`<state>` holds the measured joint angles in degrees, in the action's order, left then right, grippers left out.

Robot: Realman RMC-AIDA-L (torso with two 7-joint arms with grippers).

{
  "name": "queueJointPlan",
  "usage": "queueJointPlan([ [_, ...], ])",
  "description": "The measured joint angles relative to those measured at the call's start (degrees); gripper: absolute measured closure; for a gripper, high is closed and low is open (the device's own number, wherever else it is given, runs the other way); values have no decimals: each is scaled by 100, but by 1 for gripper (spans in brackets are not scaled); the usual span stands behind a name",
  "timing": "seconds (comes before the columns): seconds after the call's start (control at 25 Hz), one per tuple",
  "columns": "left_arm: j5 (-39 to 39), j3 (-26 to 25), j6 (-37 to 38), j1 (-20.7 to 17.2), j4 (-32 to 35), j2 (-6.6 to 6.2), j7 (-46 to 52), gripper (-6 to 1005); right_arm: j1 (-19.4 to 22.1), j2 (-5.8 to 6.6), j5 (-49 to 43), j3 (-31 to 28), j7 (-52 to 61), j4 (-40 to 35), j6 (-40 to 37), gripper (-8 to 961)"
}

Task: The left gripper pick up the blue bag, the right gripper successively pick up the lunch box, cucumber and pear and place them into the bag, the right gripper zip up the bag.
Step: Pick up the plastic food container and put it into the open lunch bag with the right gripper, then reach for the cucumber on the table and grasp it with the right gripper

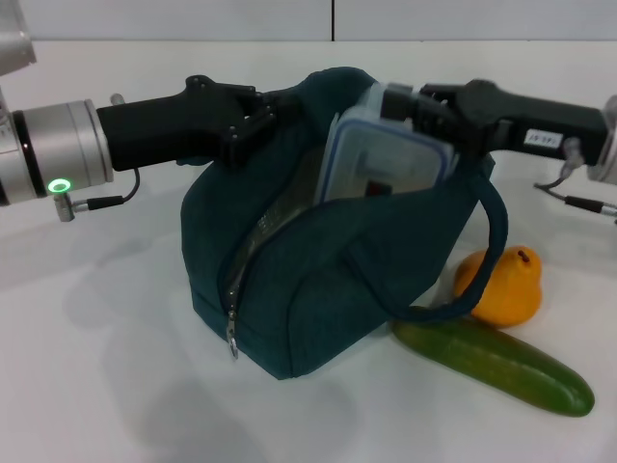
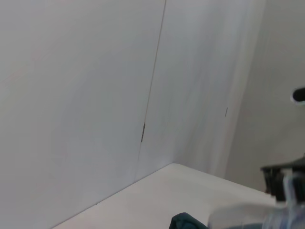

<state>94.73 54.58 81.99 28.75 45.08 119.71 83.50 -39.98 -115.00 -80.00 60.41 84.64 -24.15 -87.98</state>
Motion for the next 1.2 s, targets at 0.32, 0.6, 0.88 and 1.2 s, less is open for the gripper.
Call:
queueJointPlan([
  [0.32,2,0,1,-1,0,0,0,954,-111,-59,4,710,9,-296,419,856],
  [0.6,3,-1,1,-2,0,0,-26,954,-174,-42,38,710,24,-508,451,815],
  [0.88,2,-27,-19,-45,0,0,-71,954,140,-35,34,667,90,-1133,410,722],
  [1.2,18,-27,-125,-80,-81,-14,-71,954,1183,-43,-1635,660,2341,-4524,367,428],
])
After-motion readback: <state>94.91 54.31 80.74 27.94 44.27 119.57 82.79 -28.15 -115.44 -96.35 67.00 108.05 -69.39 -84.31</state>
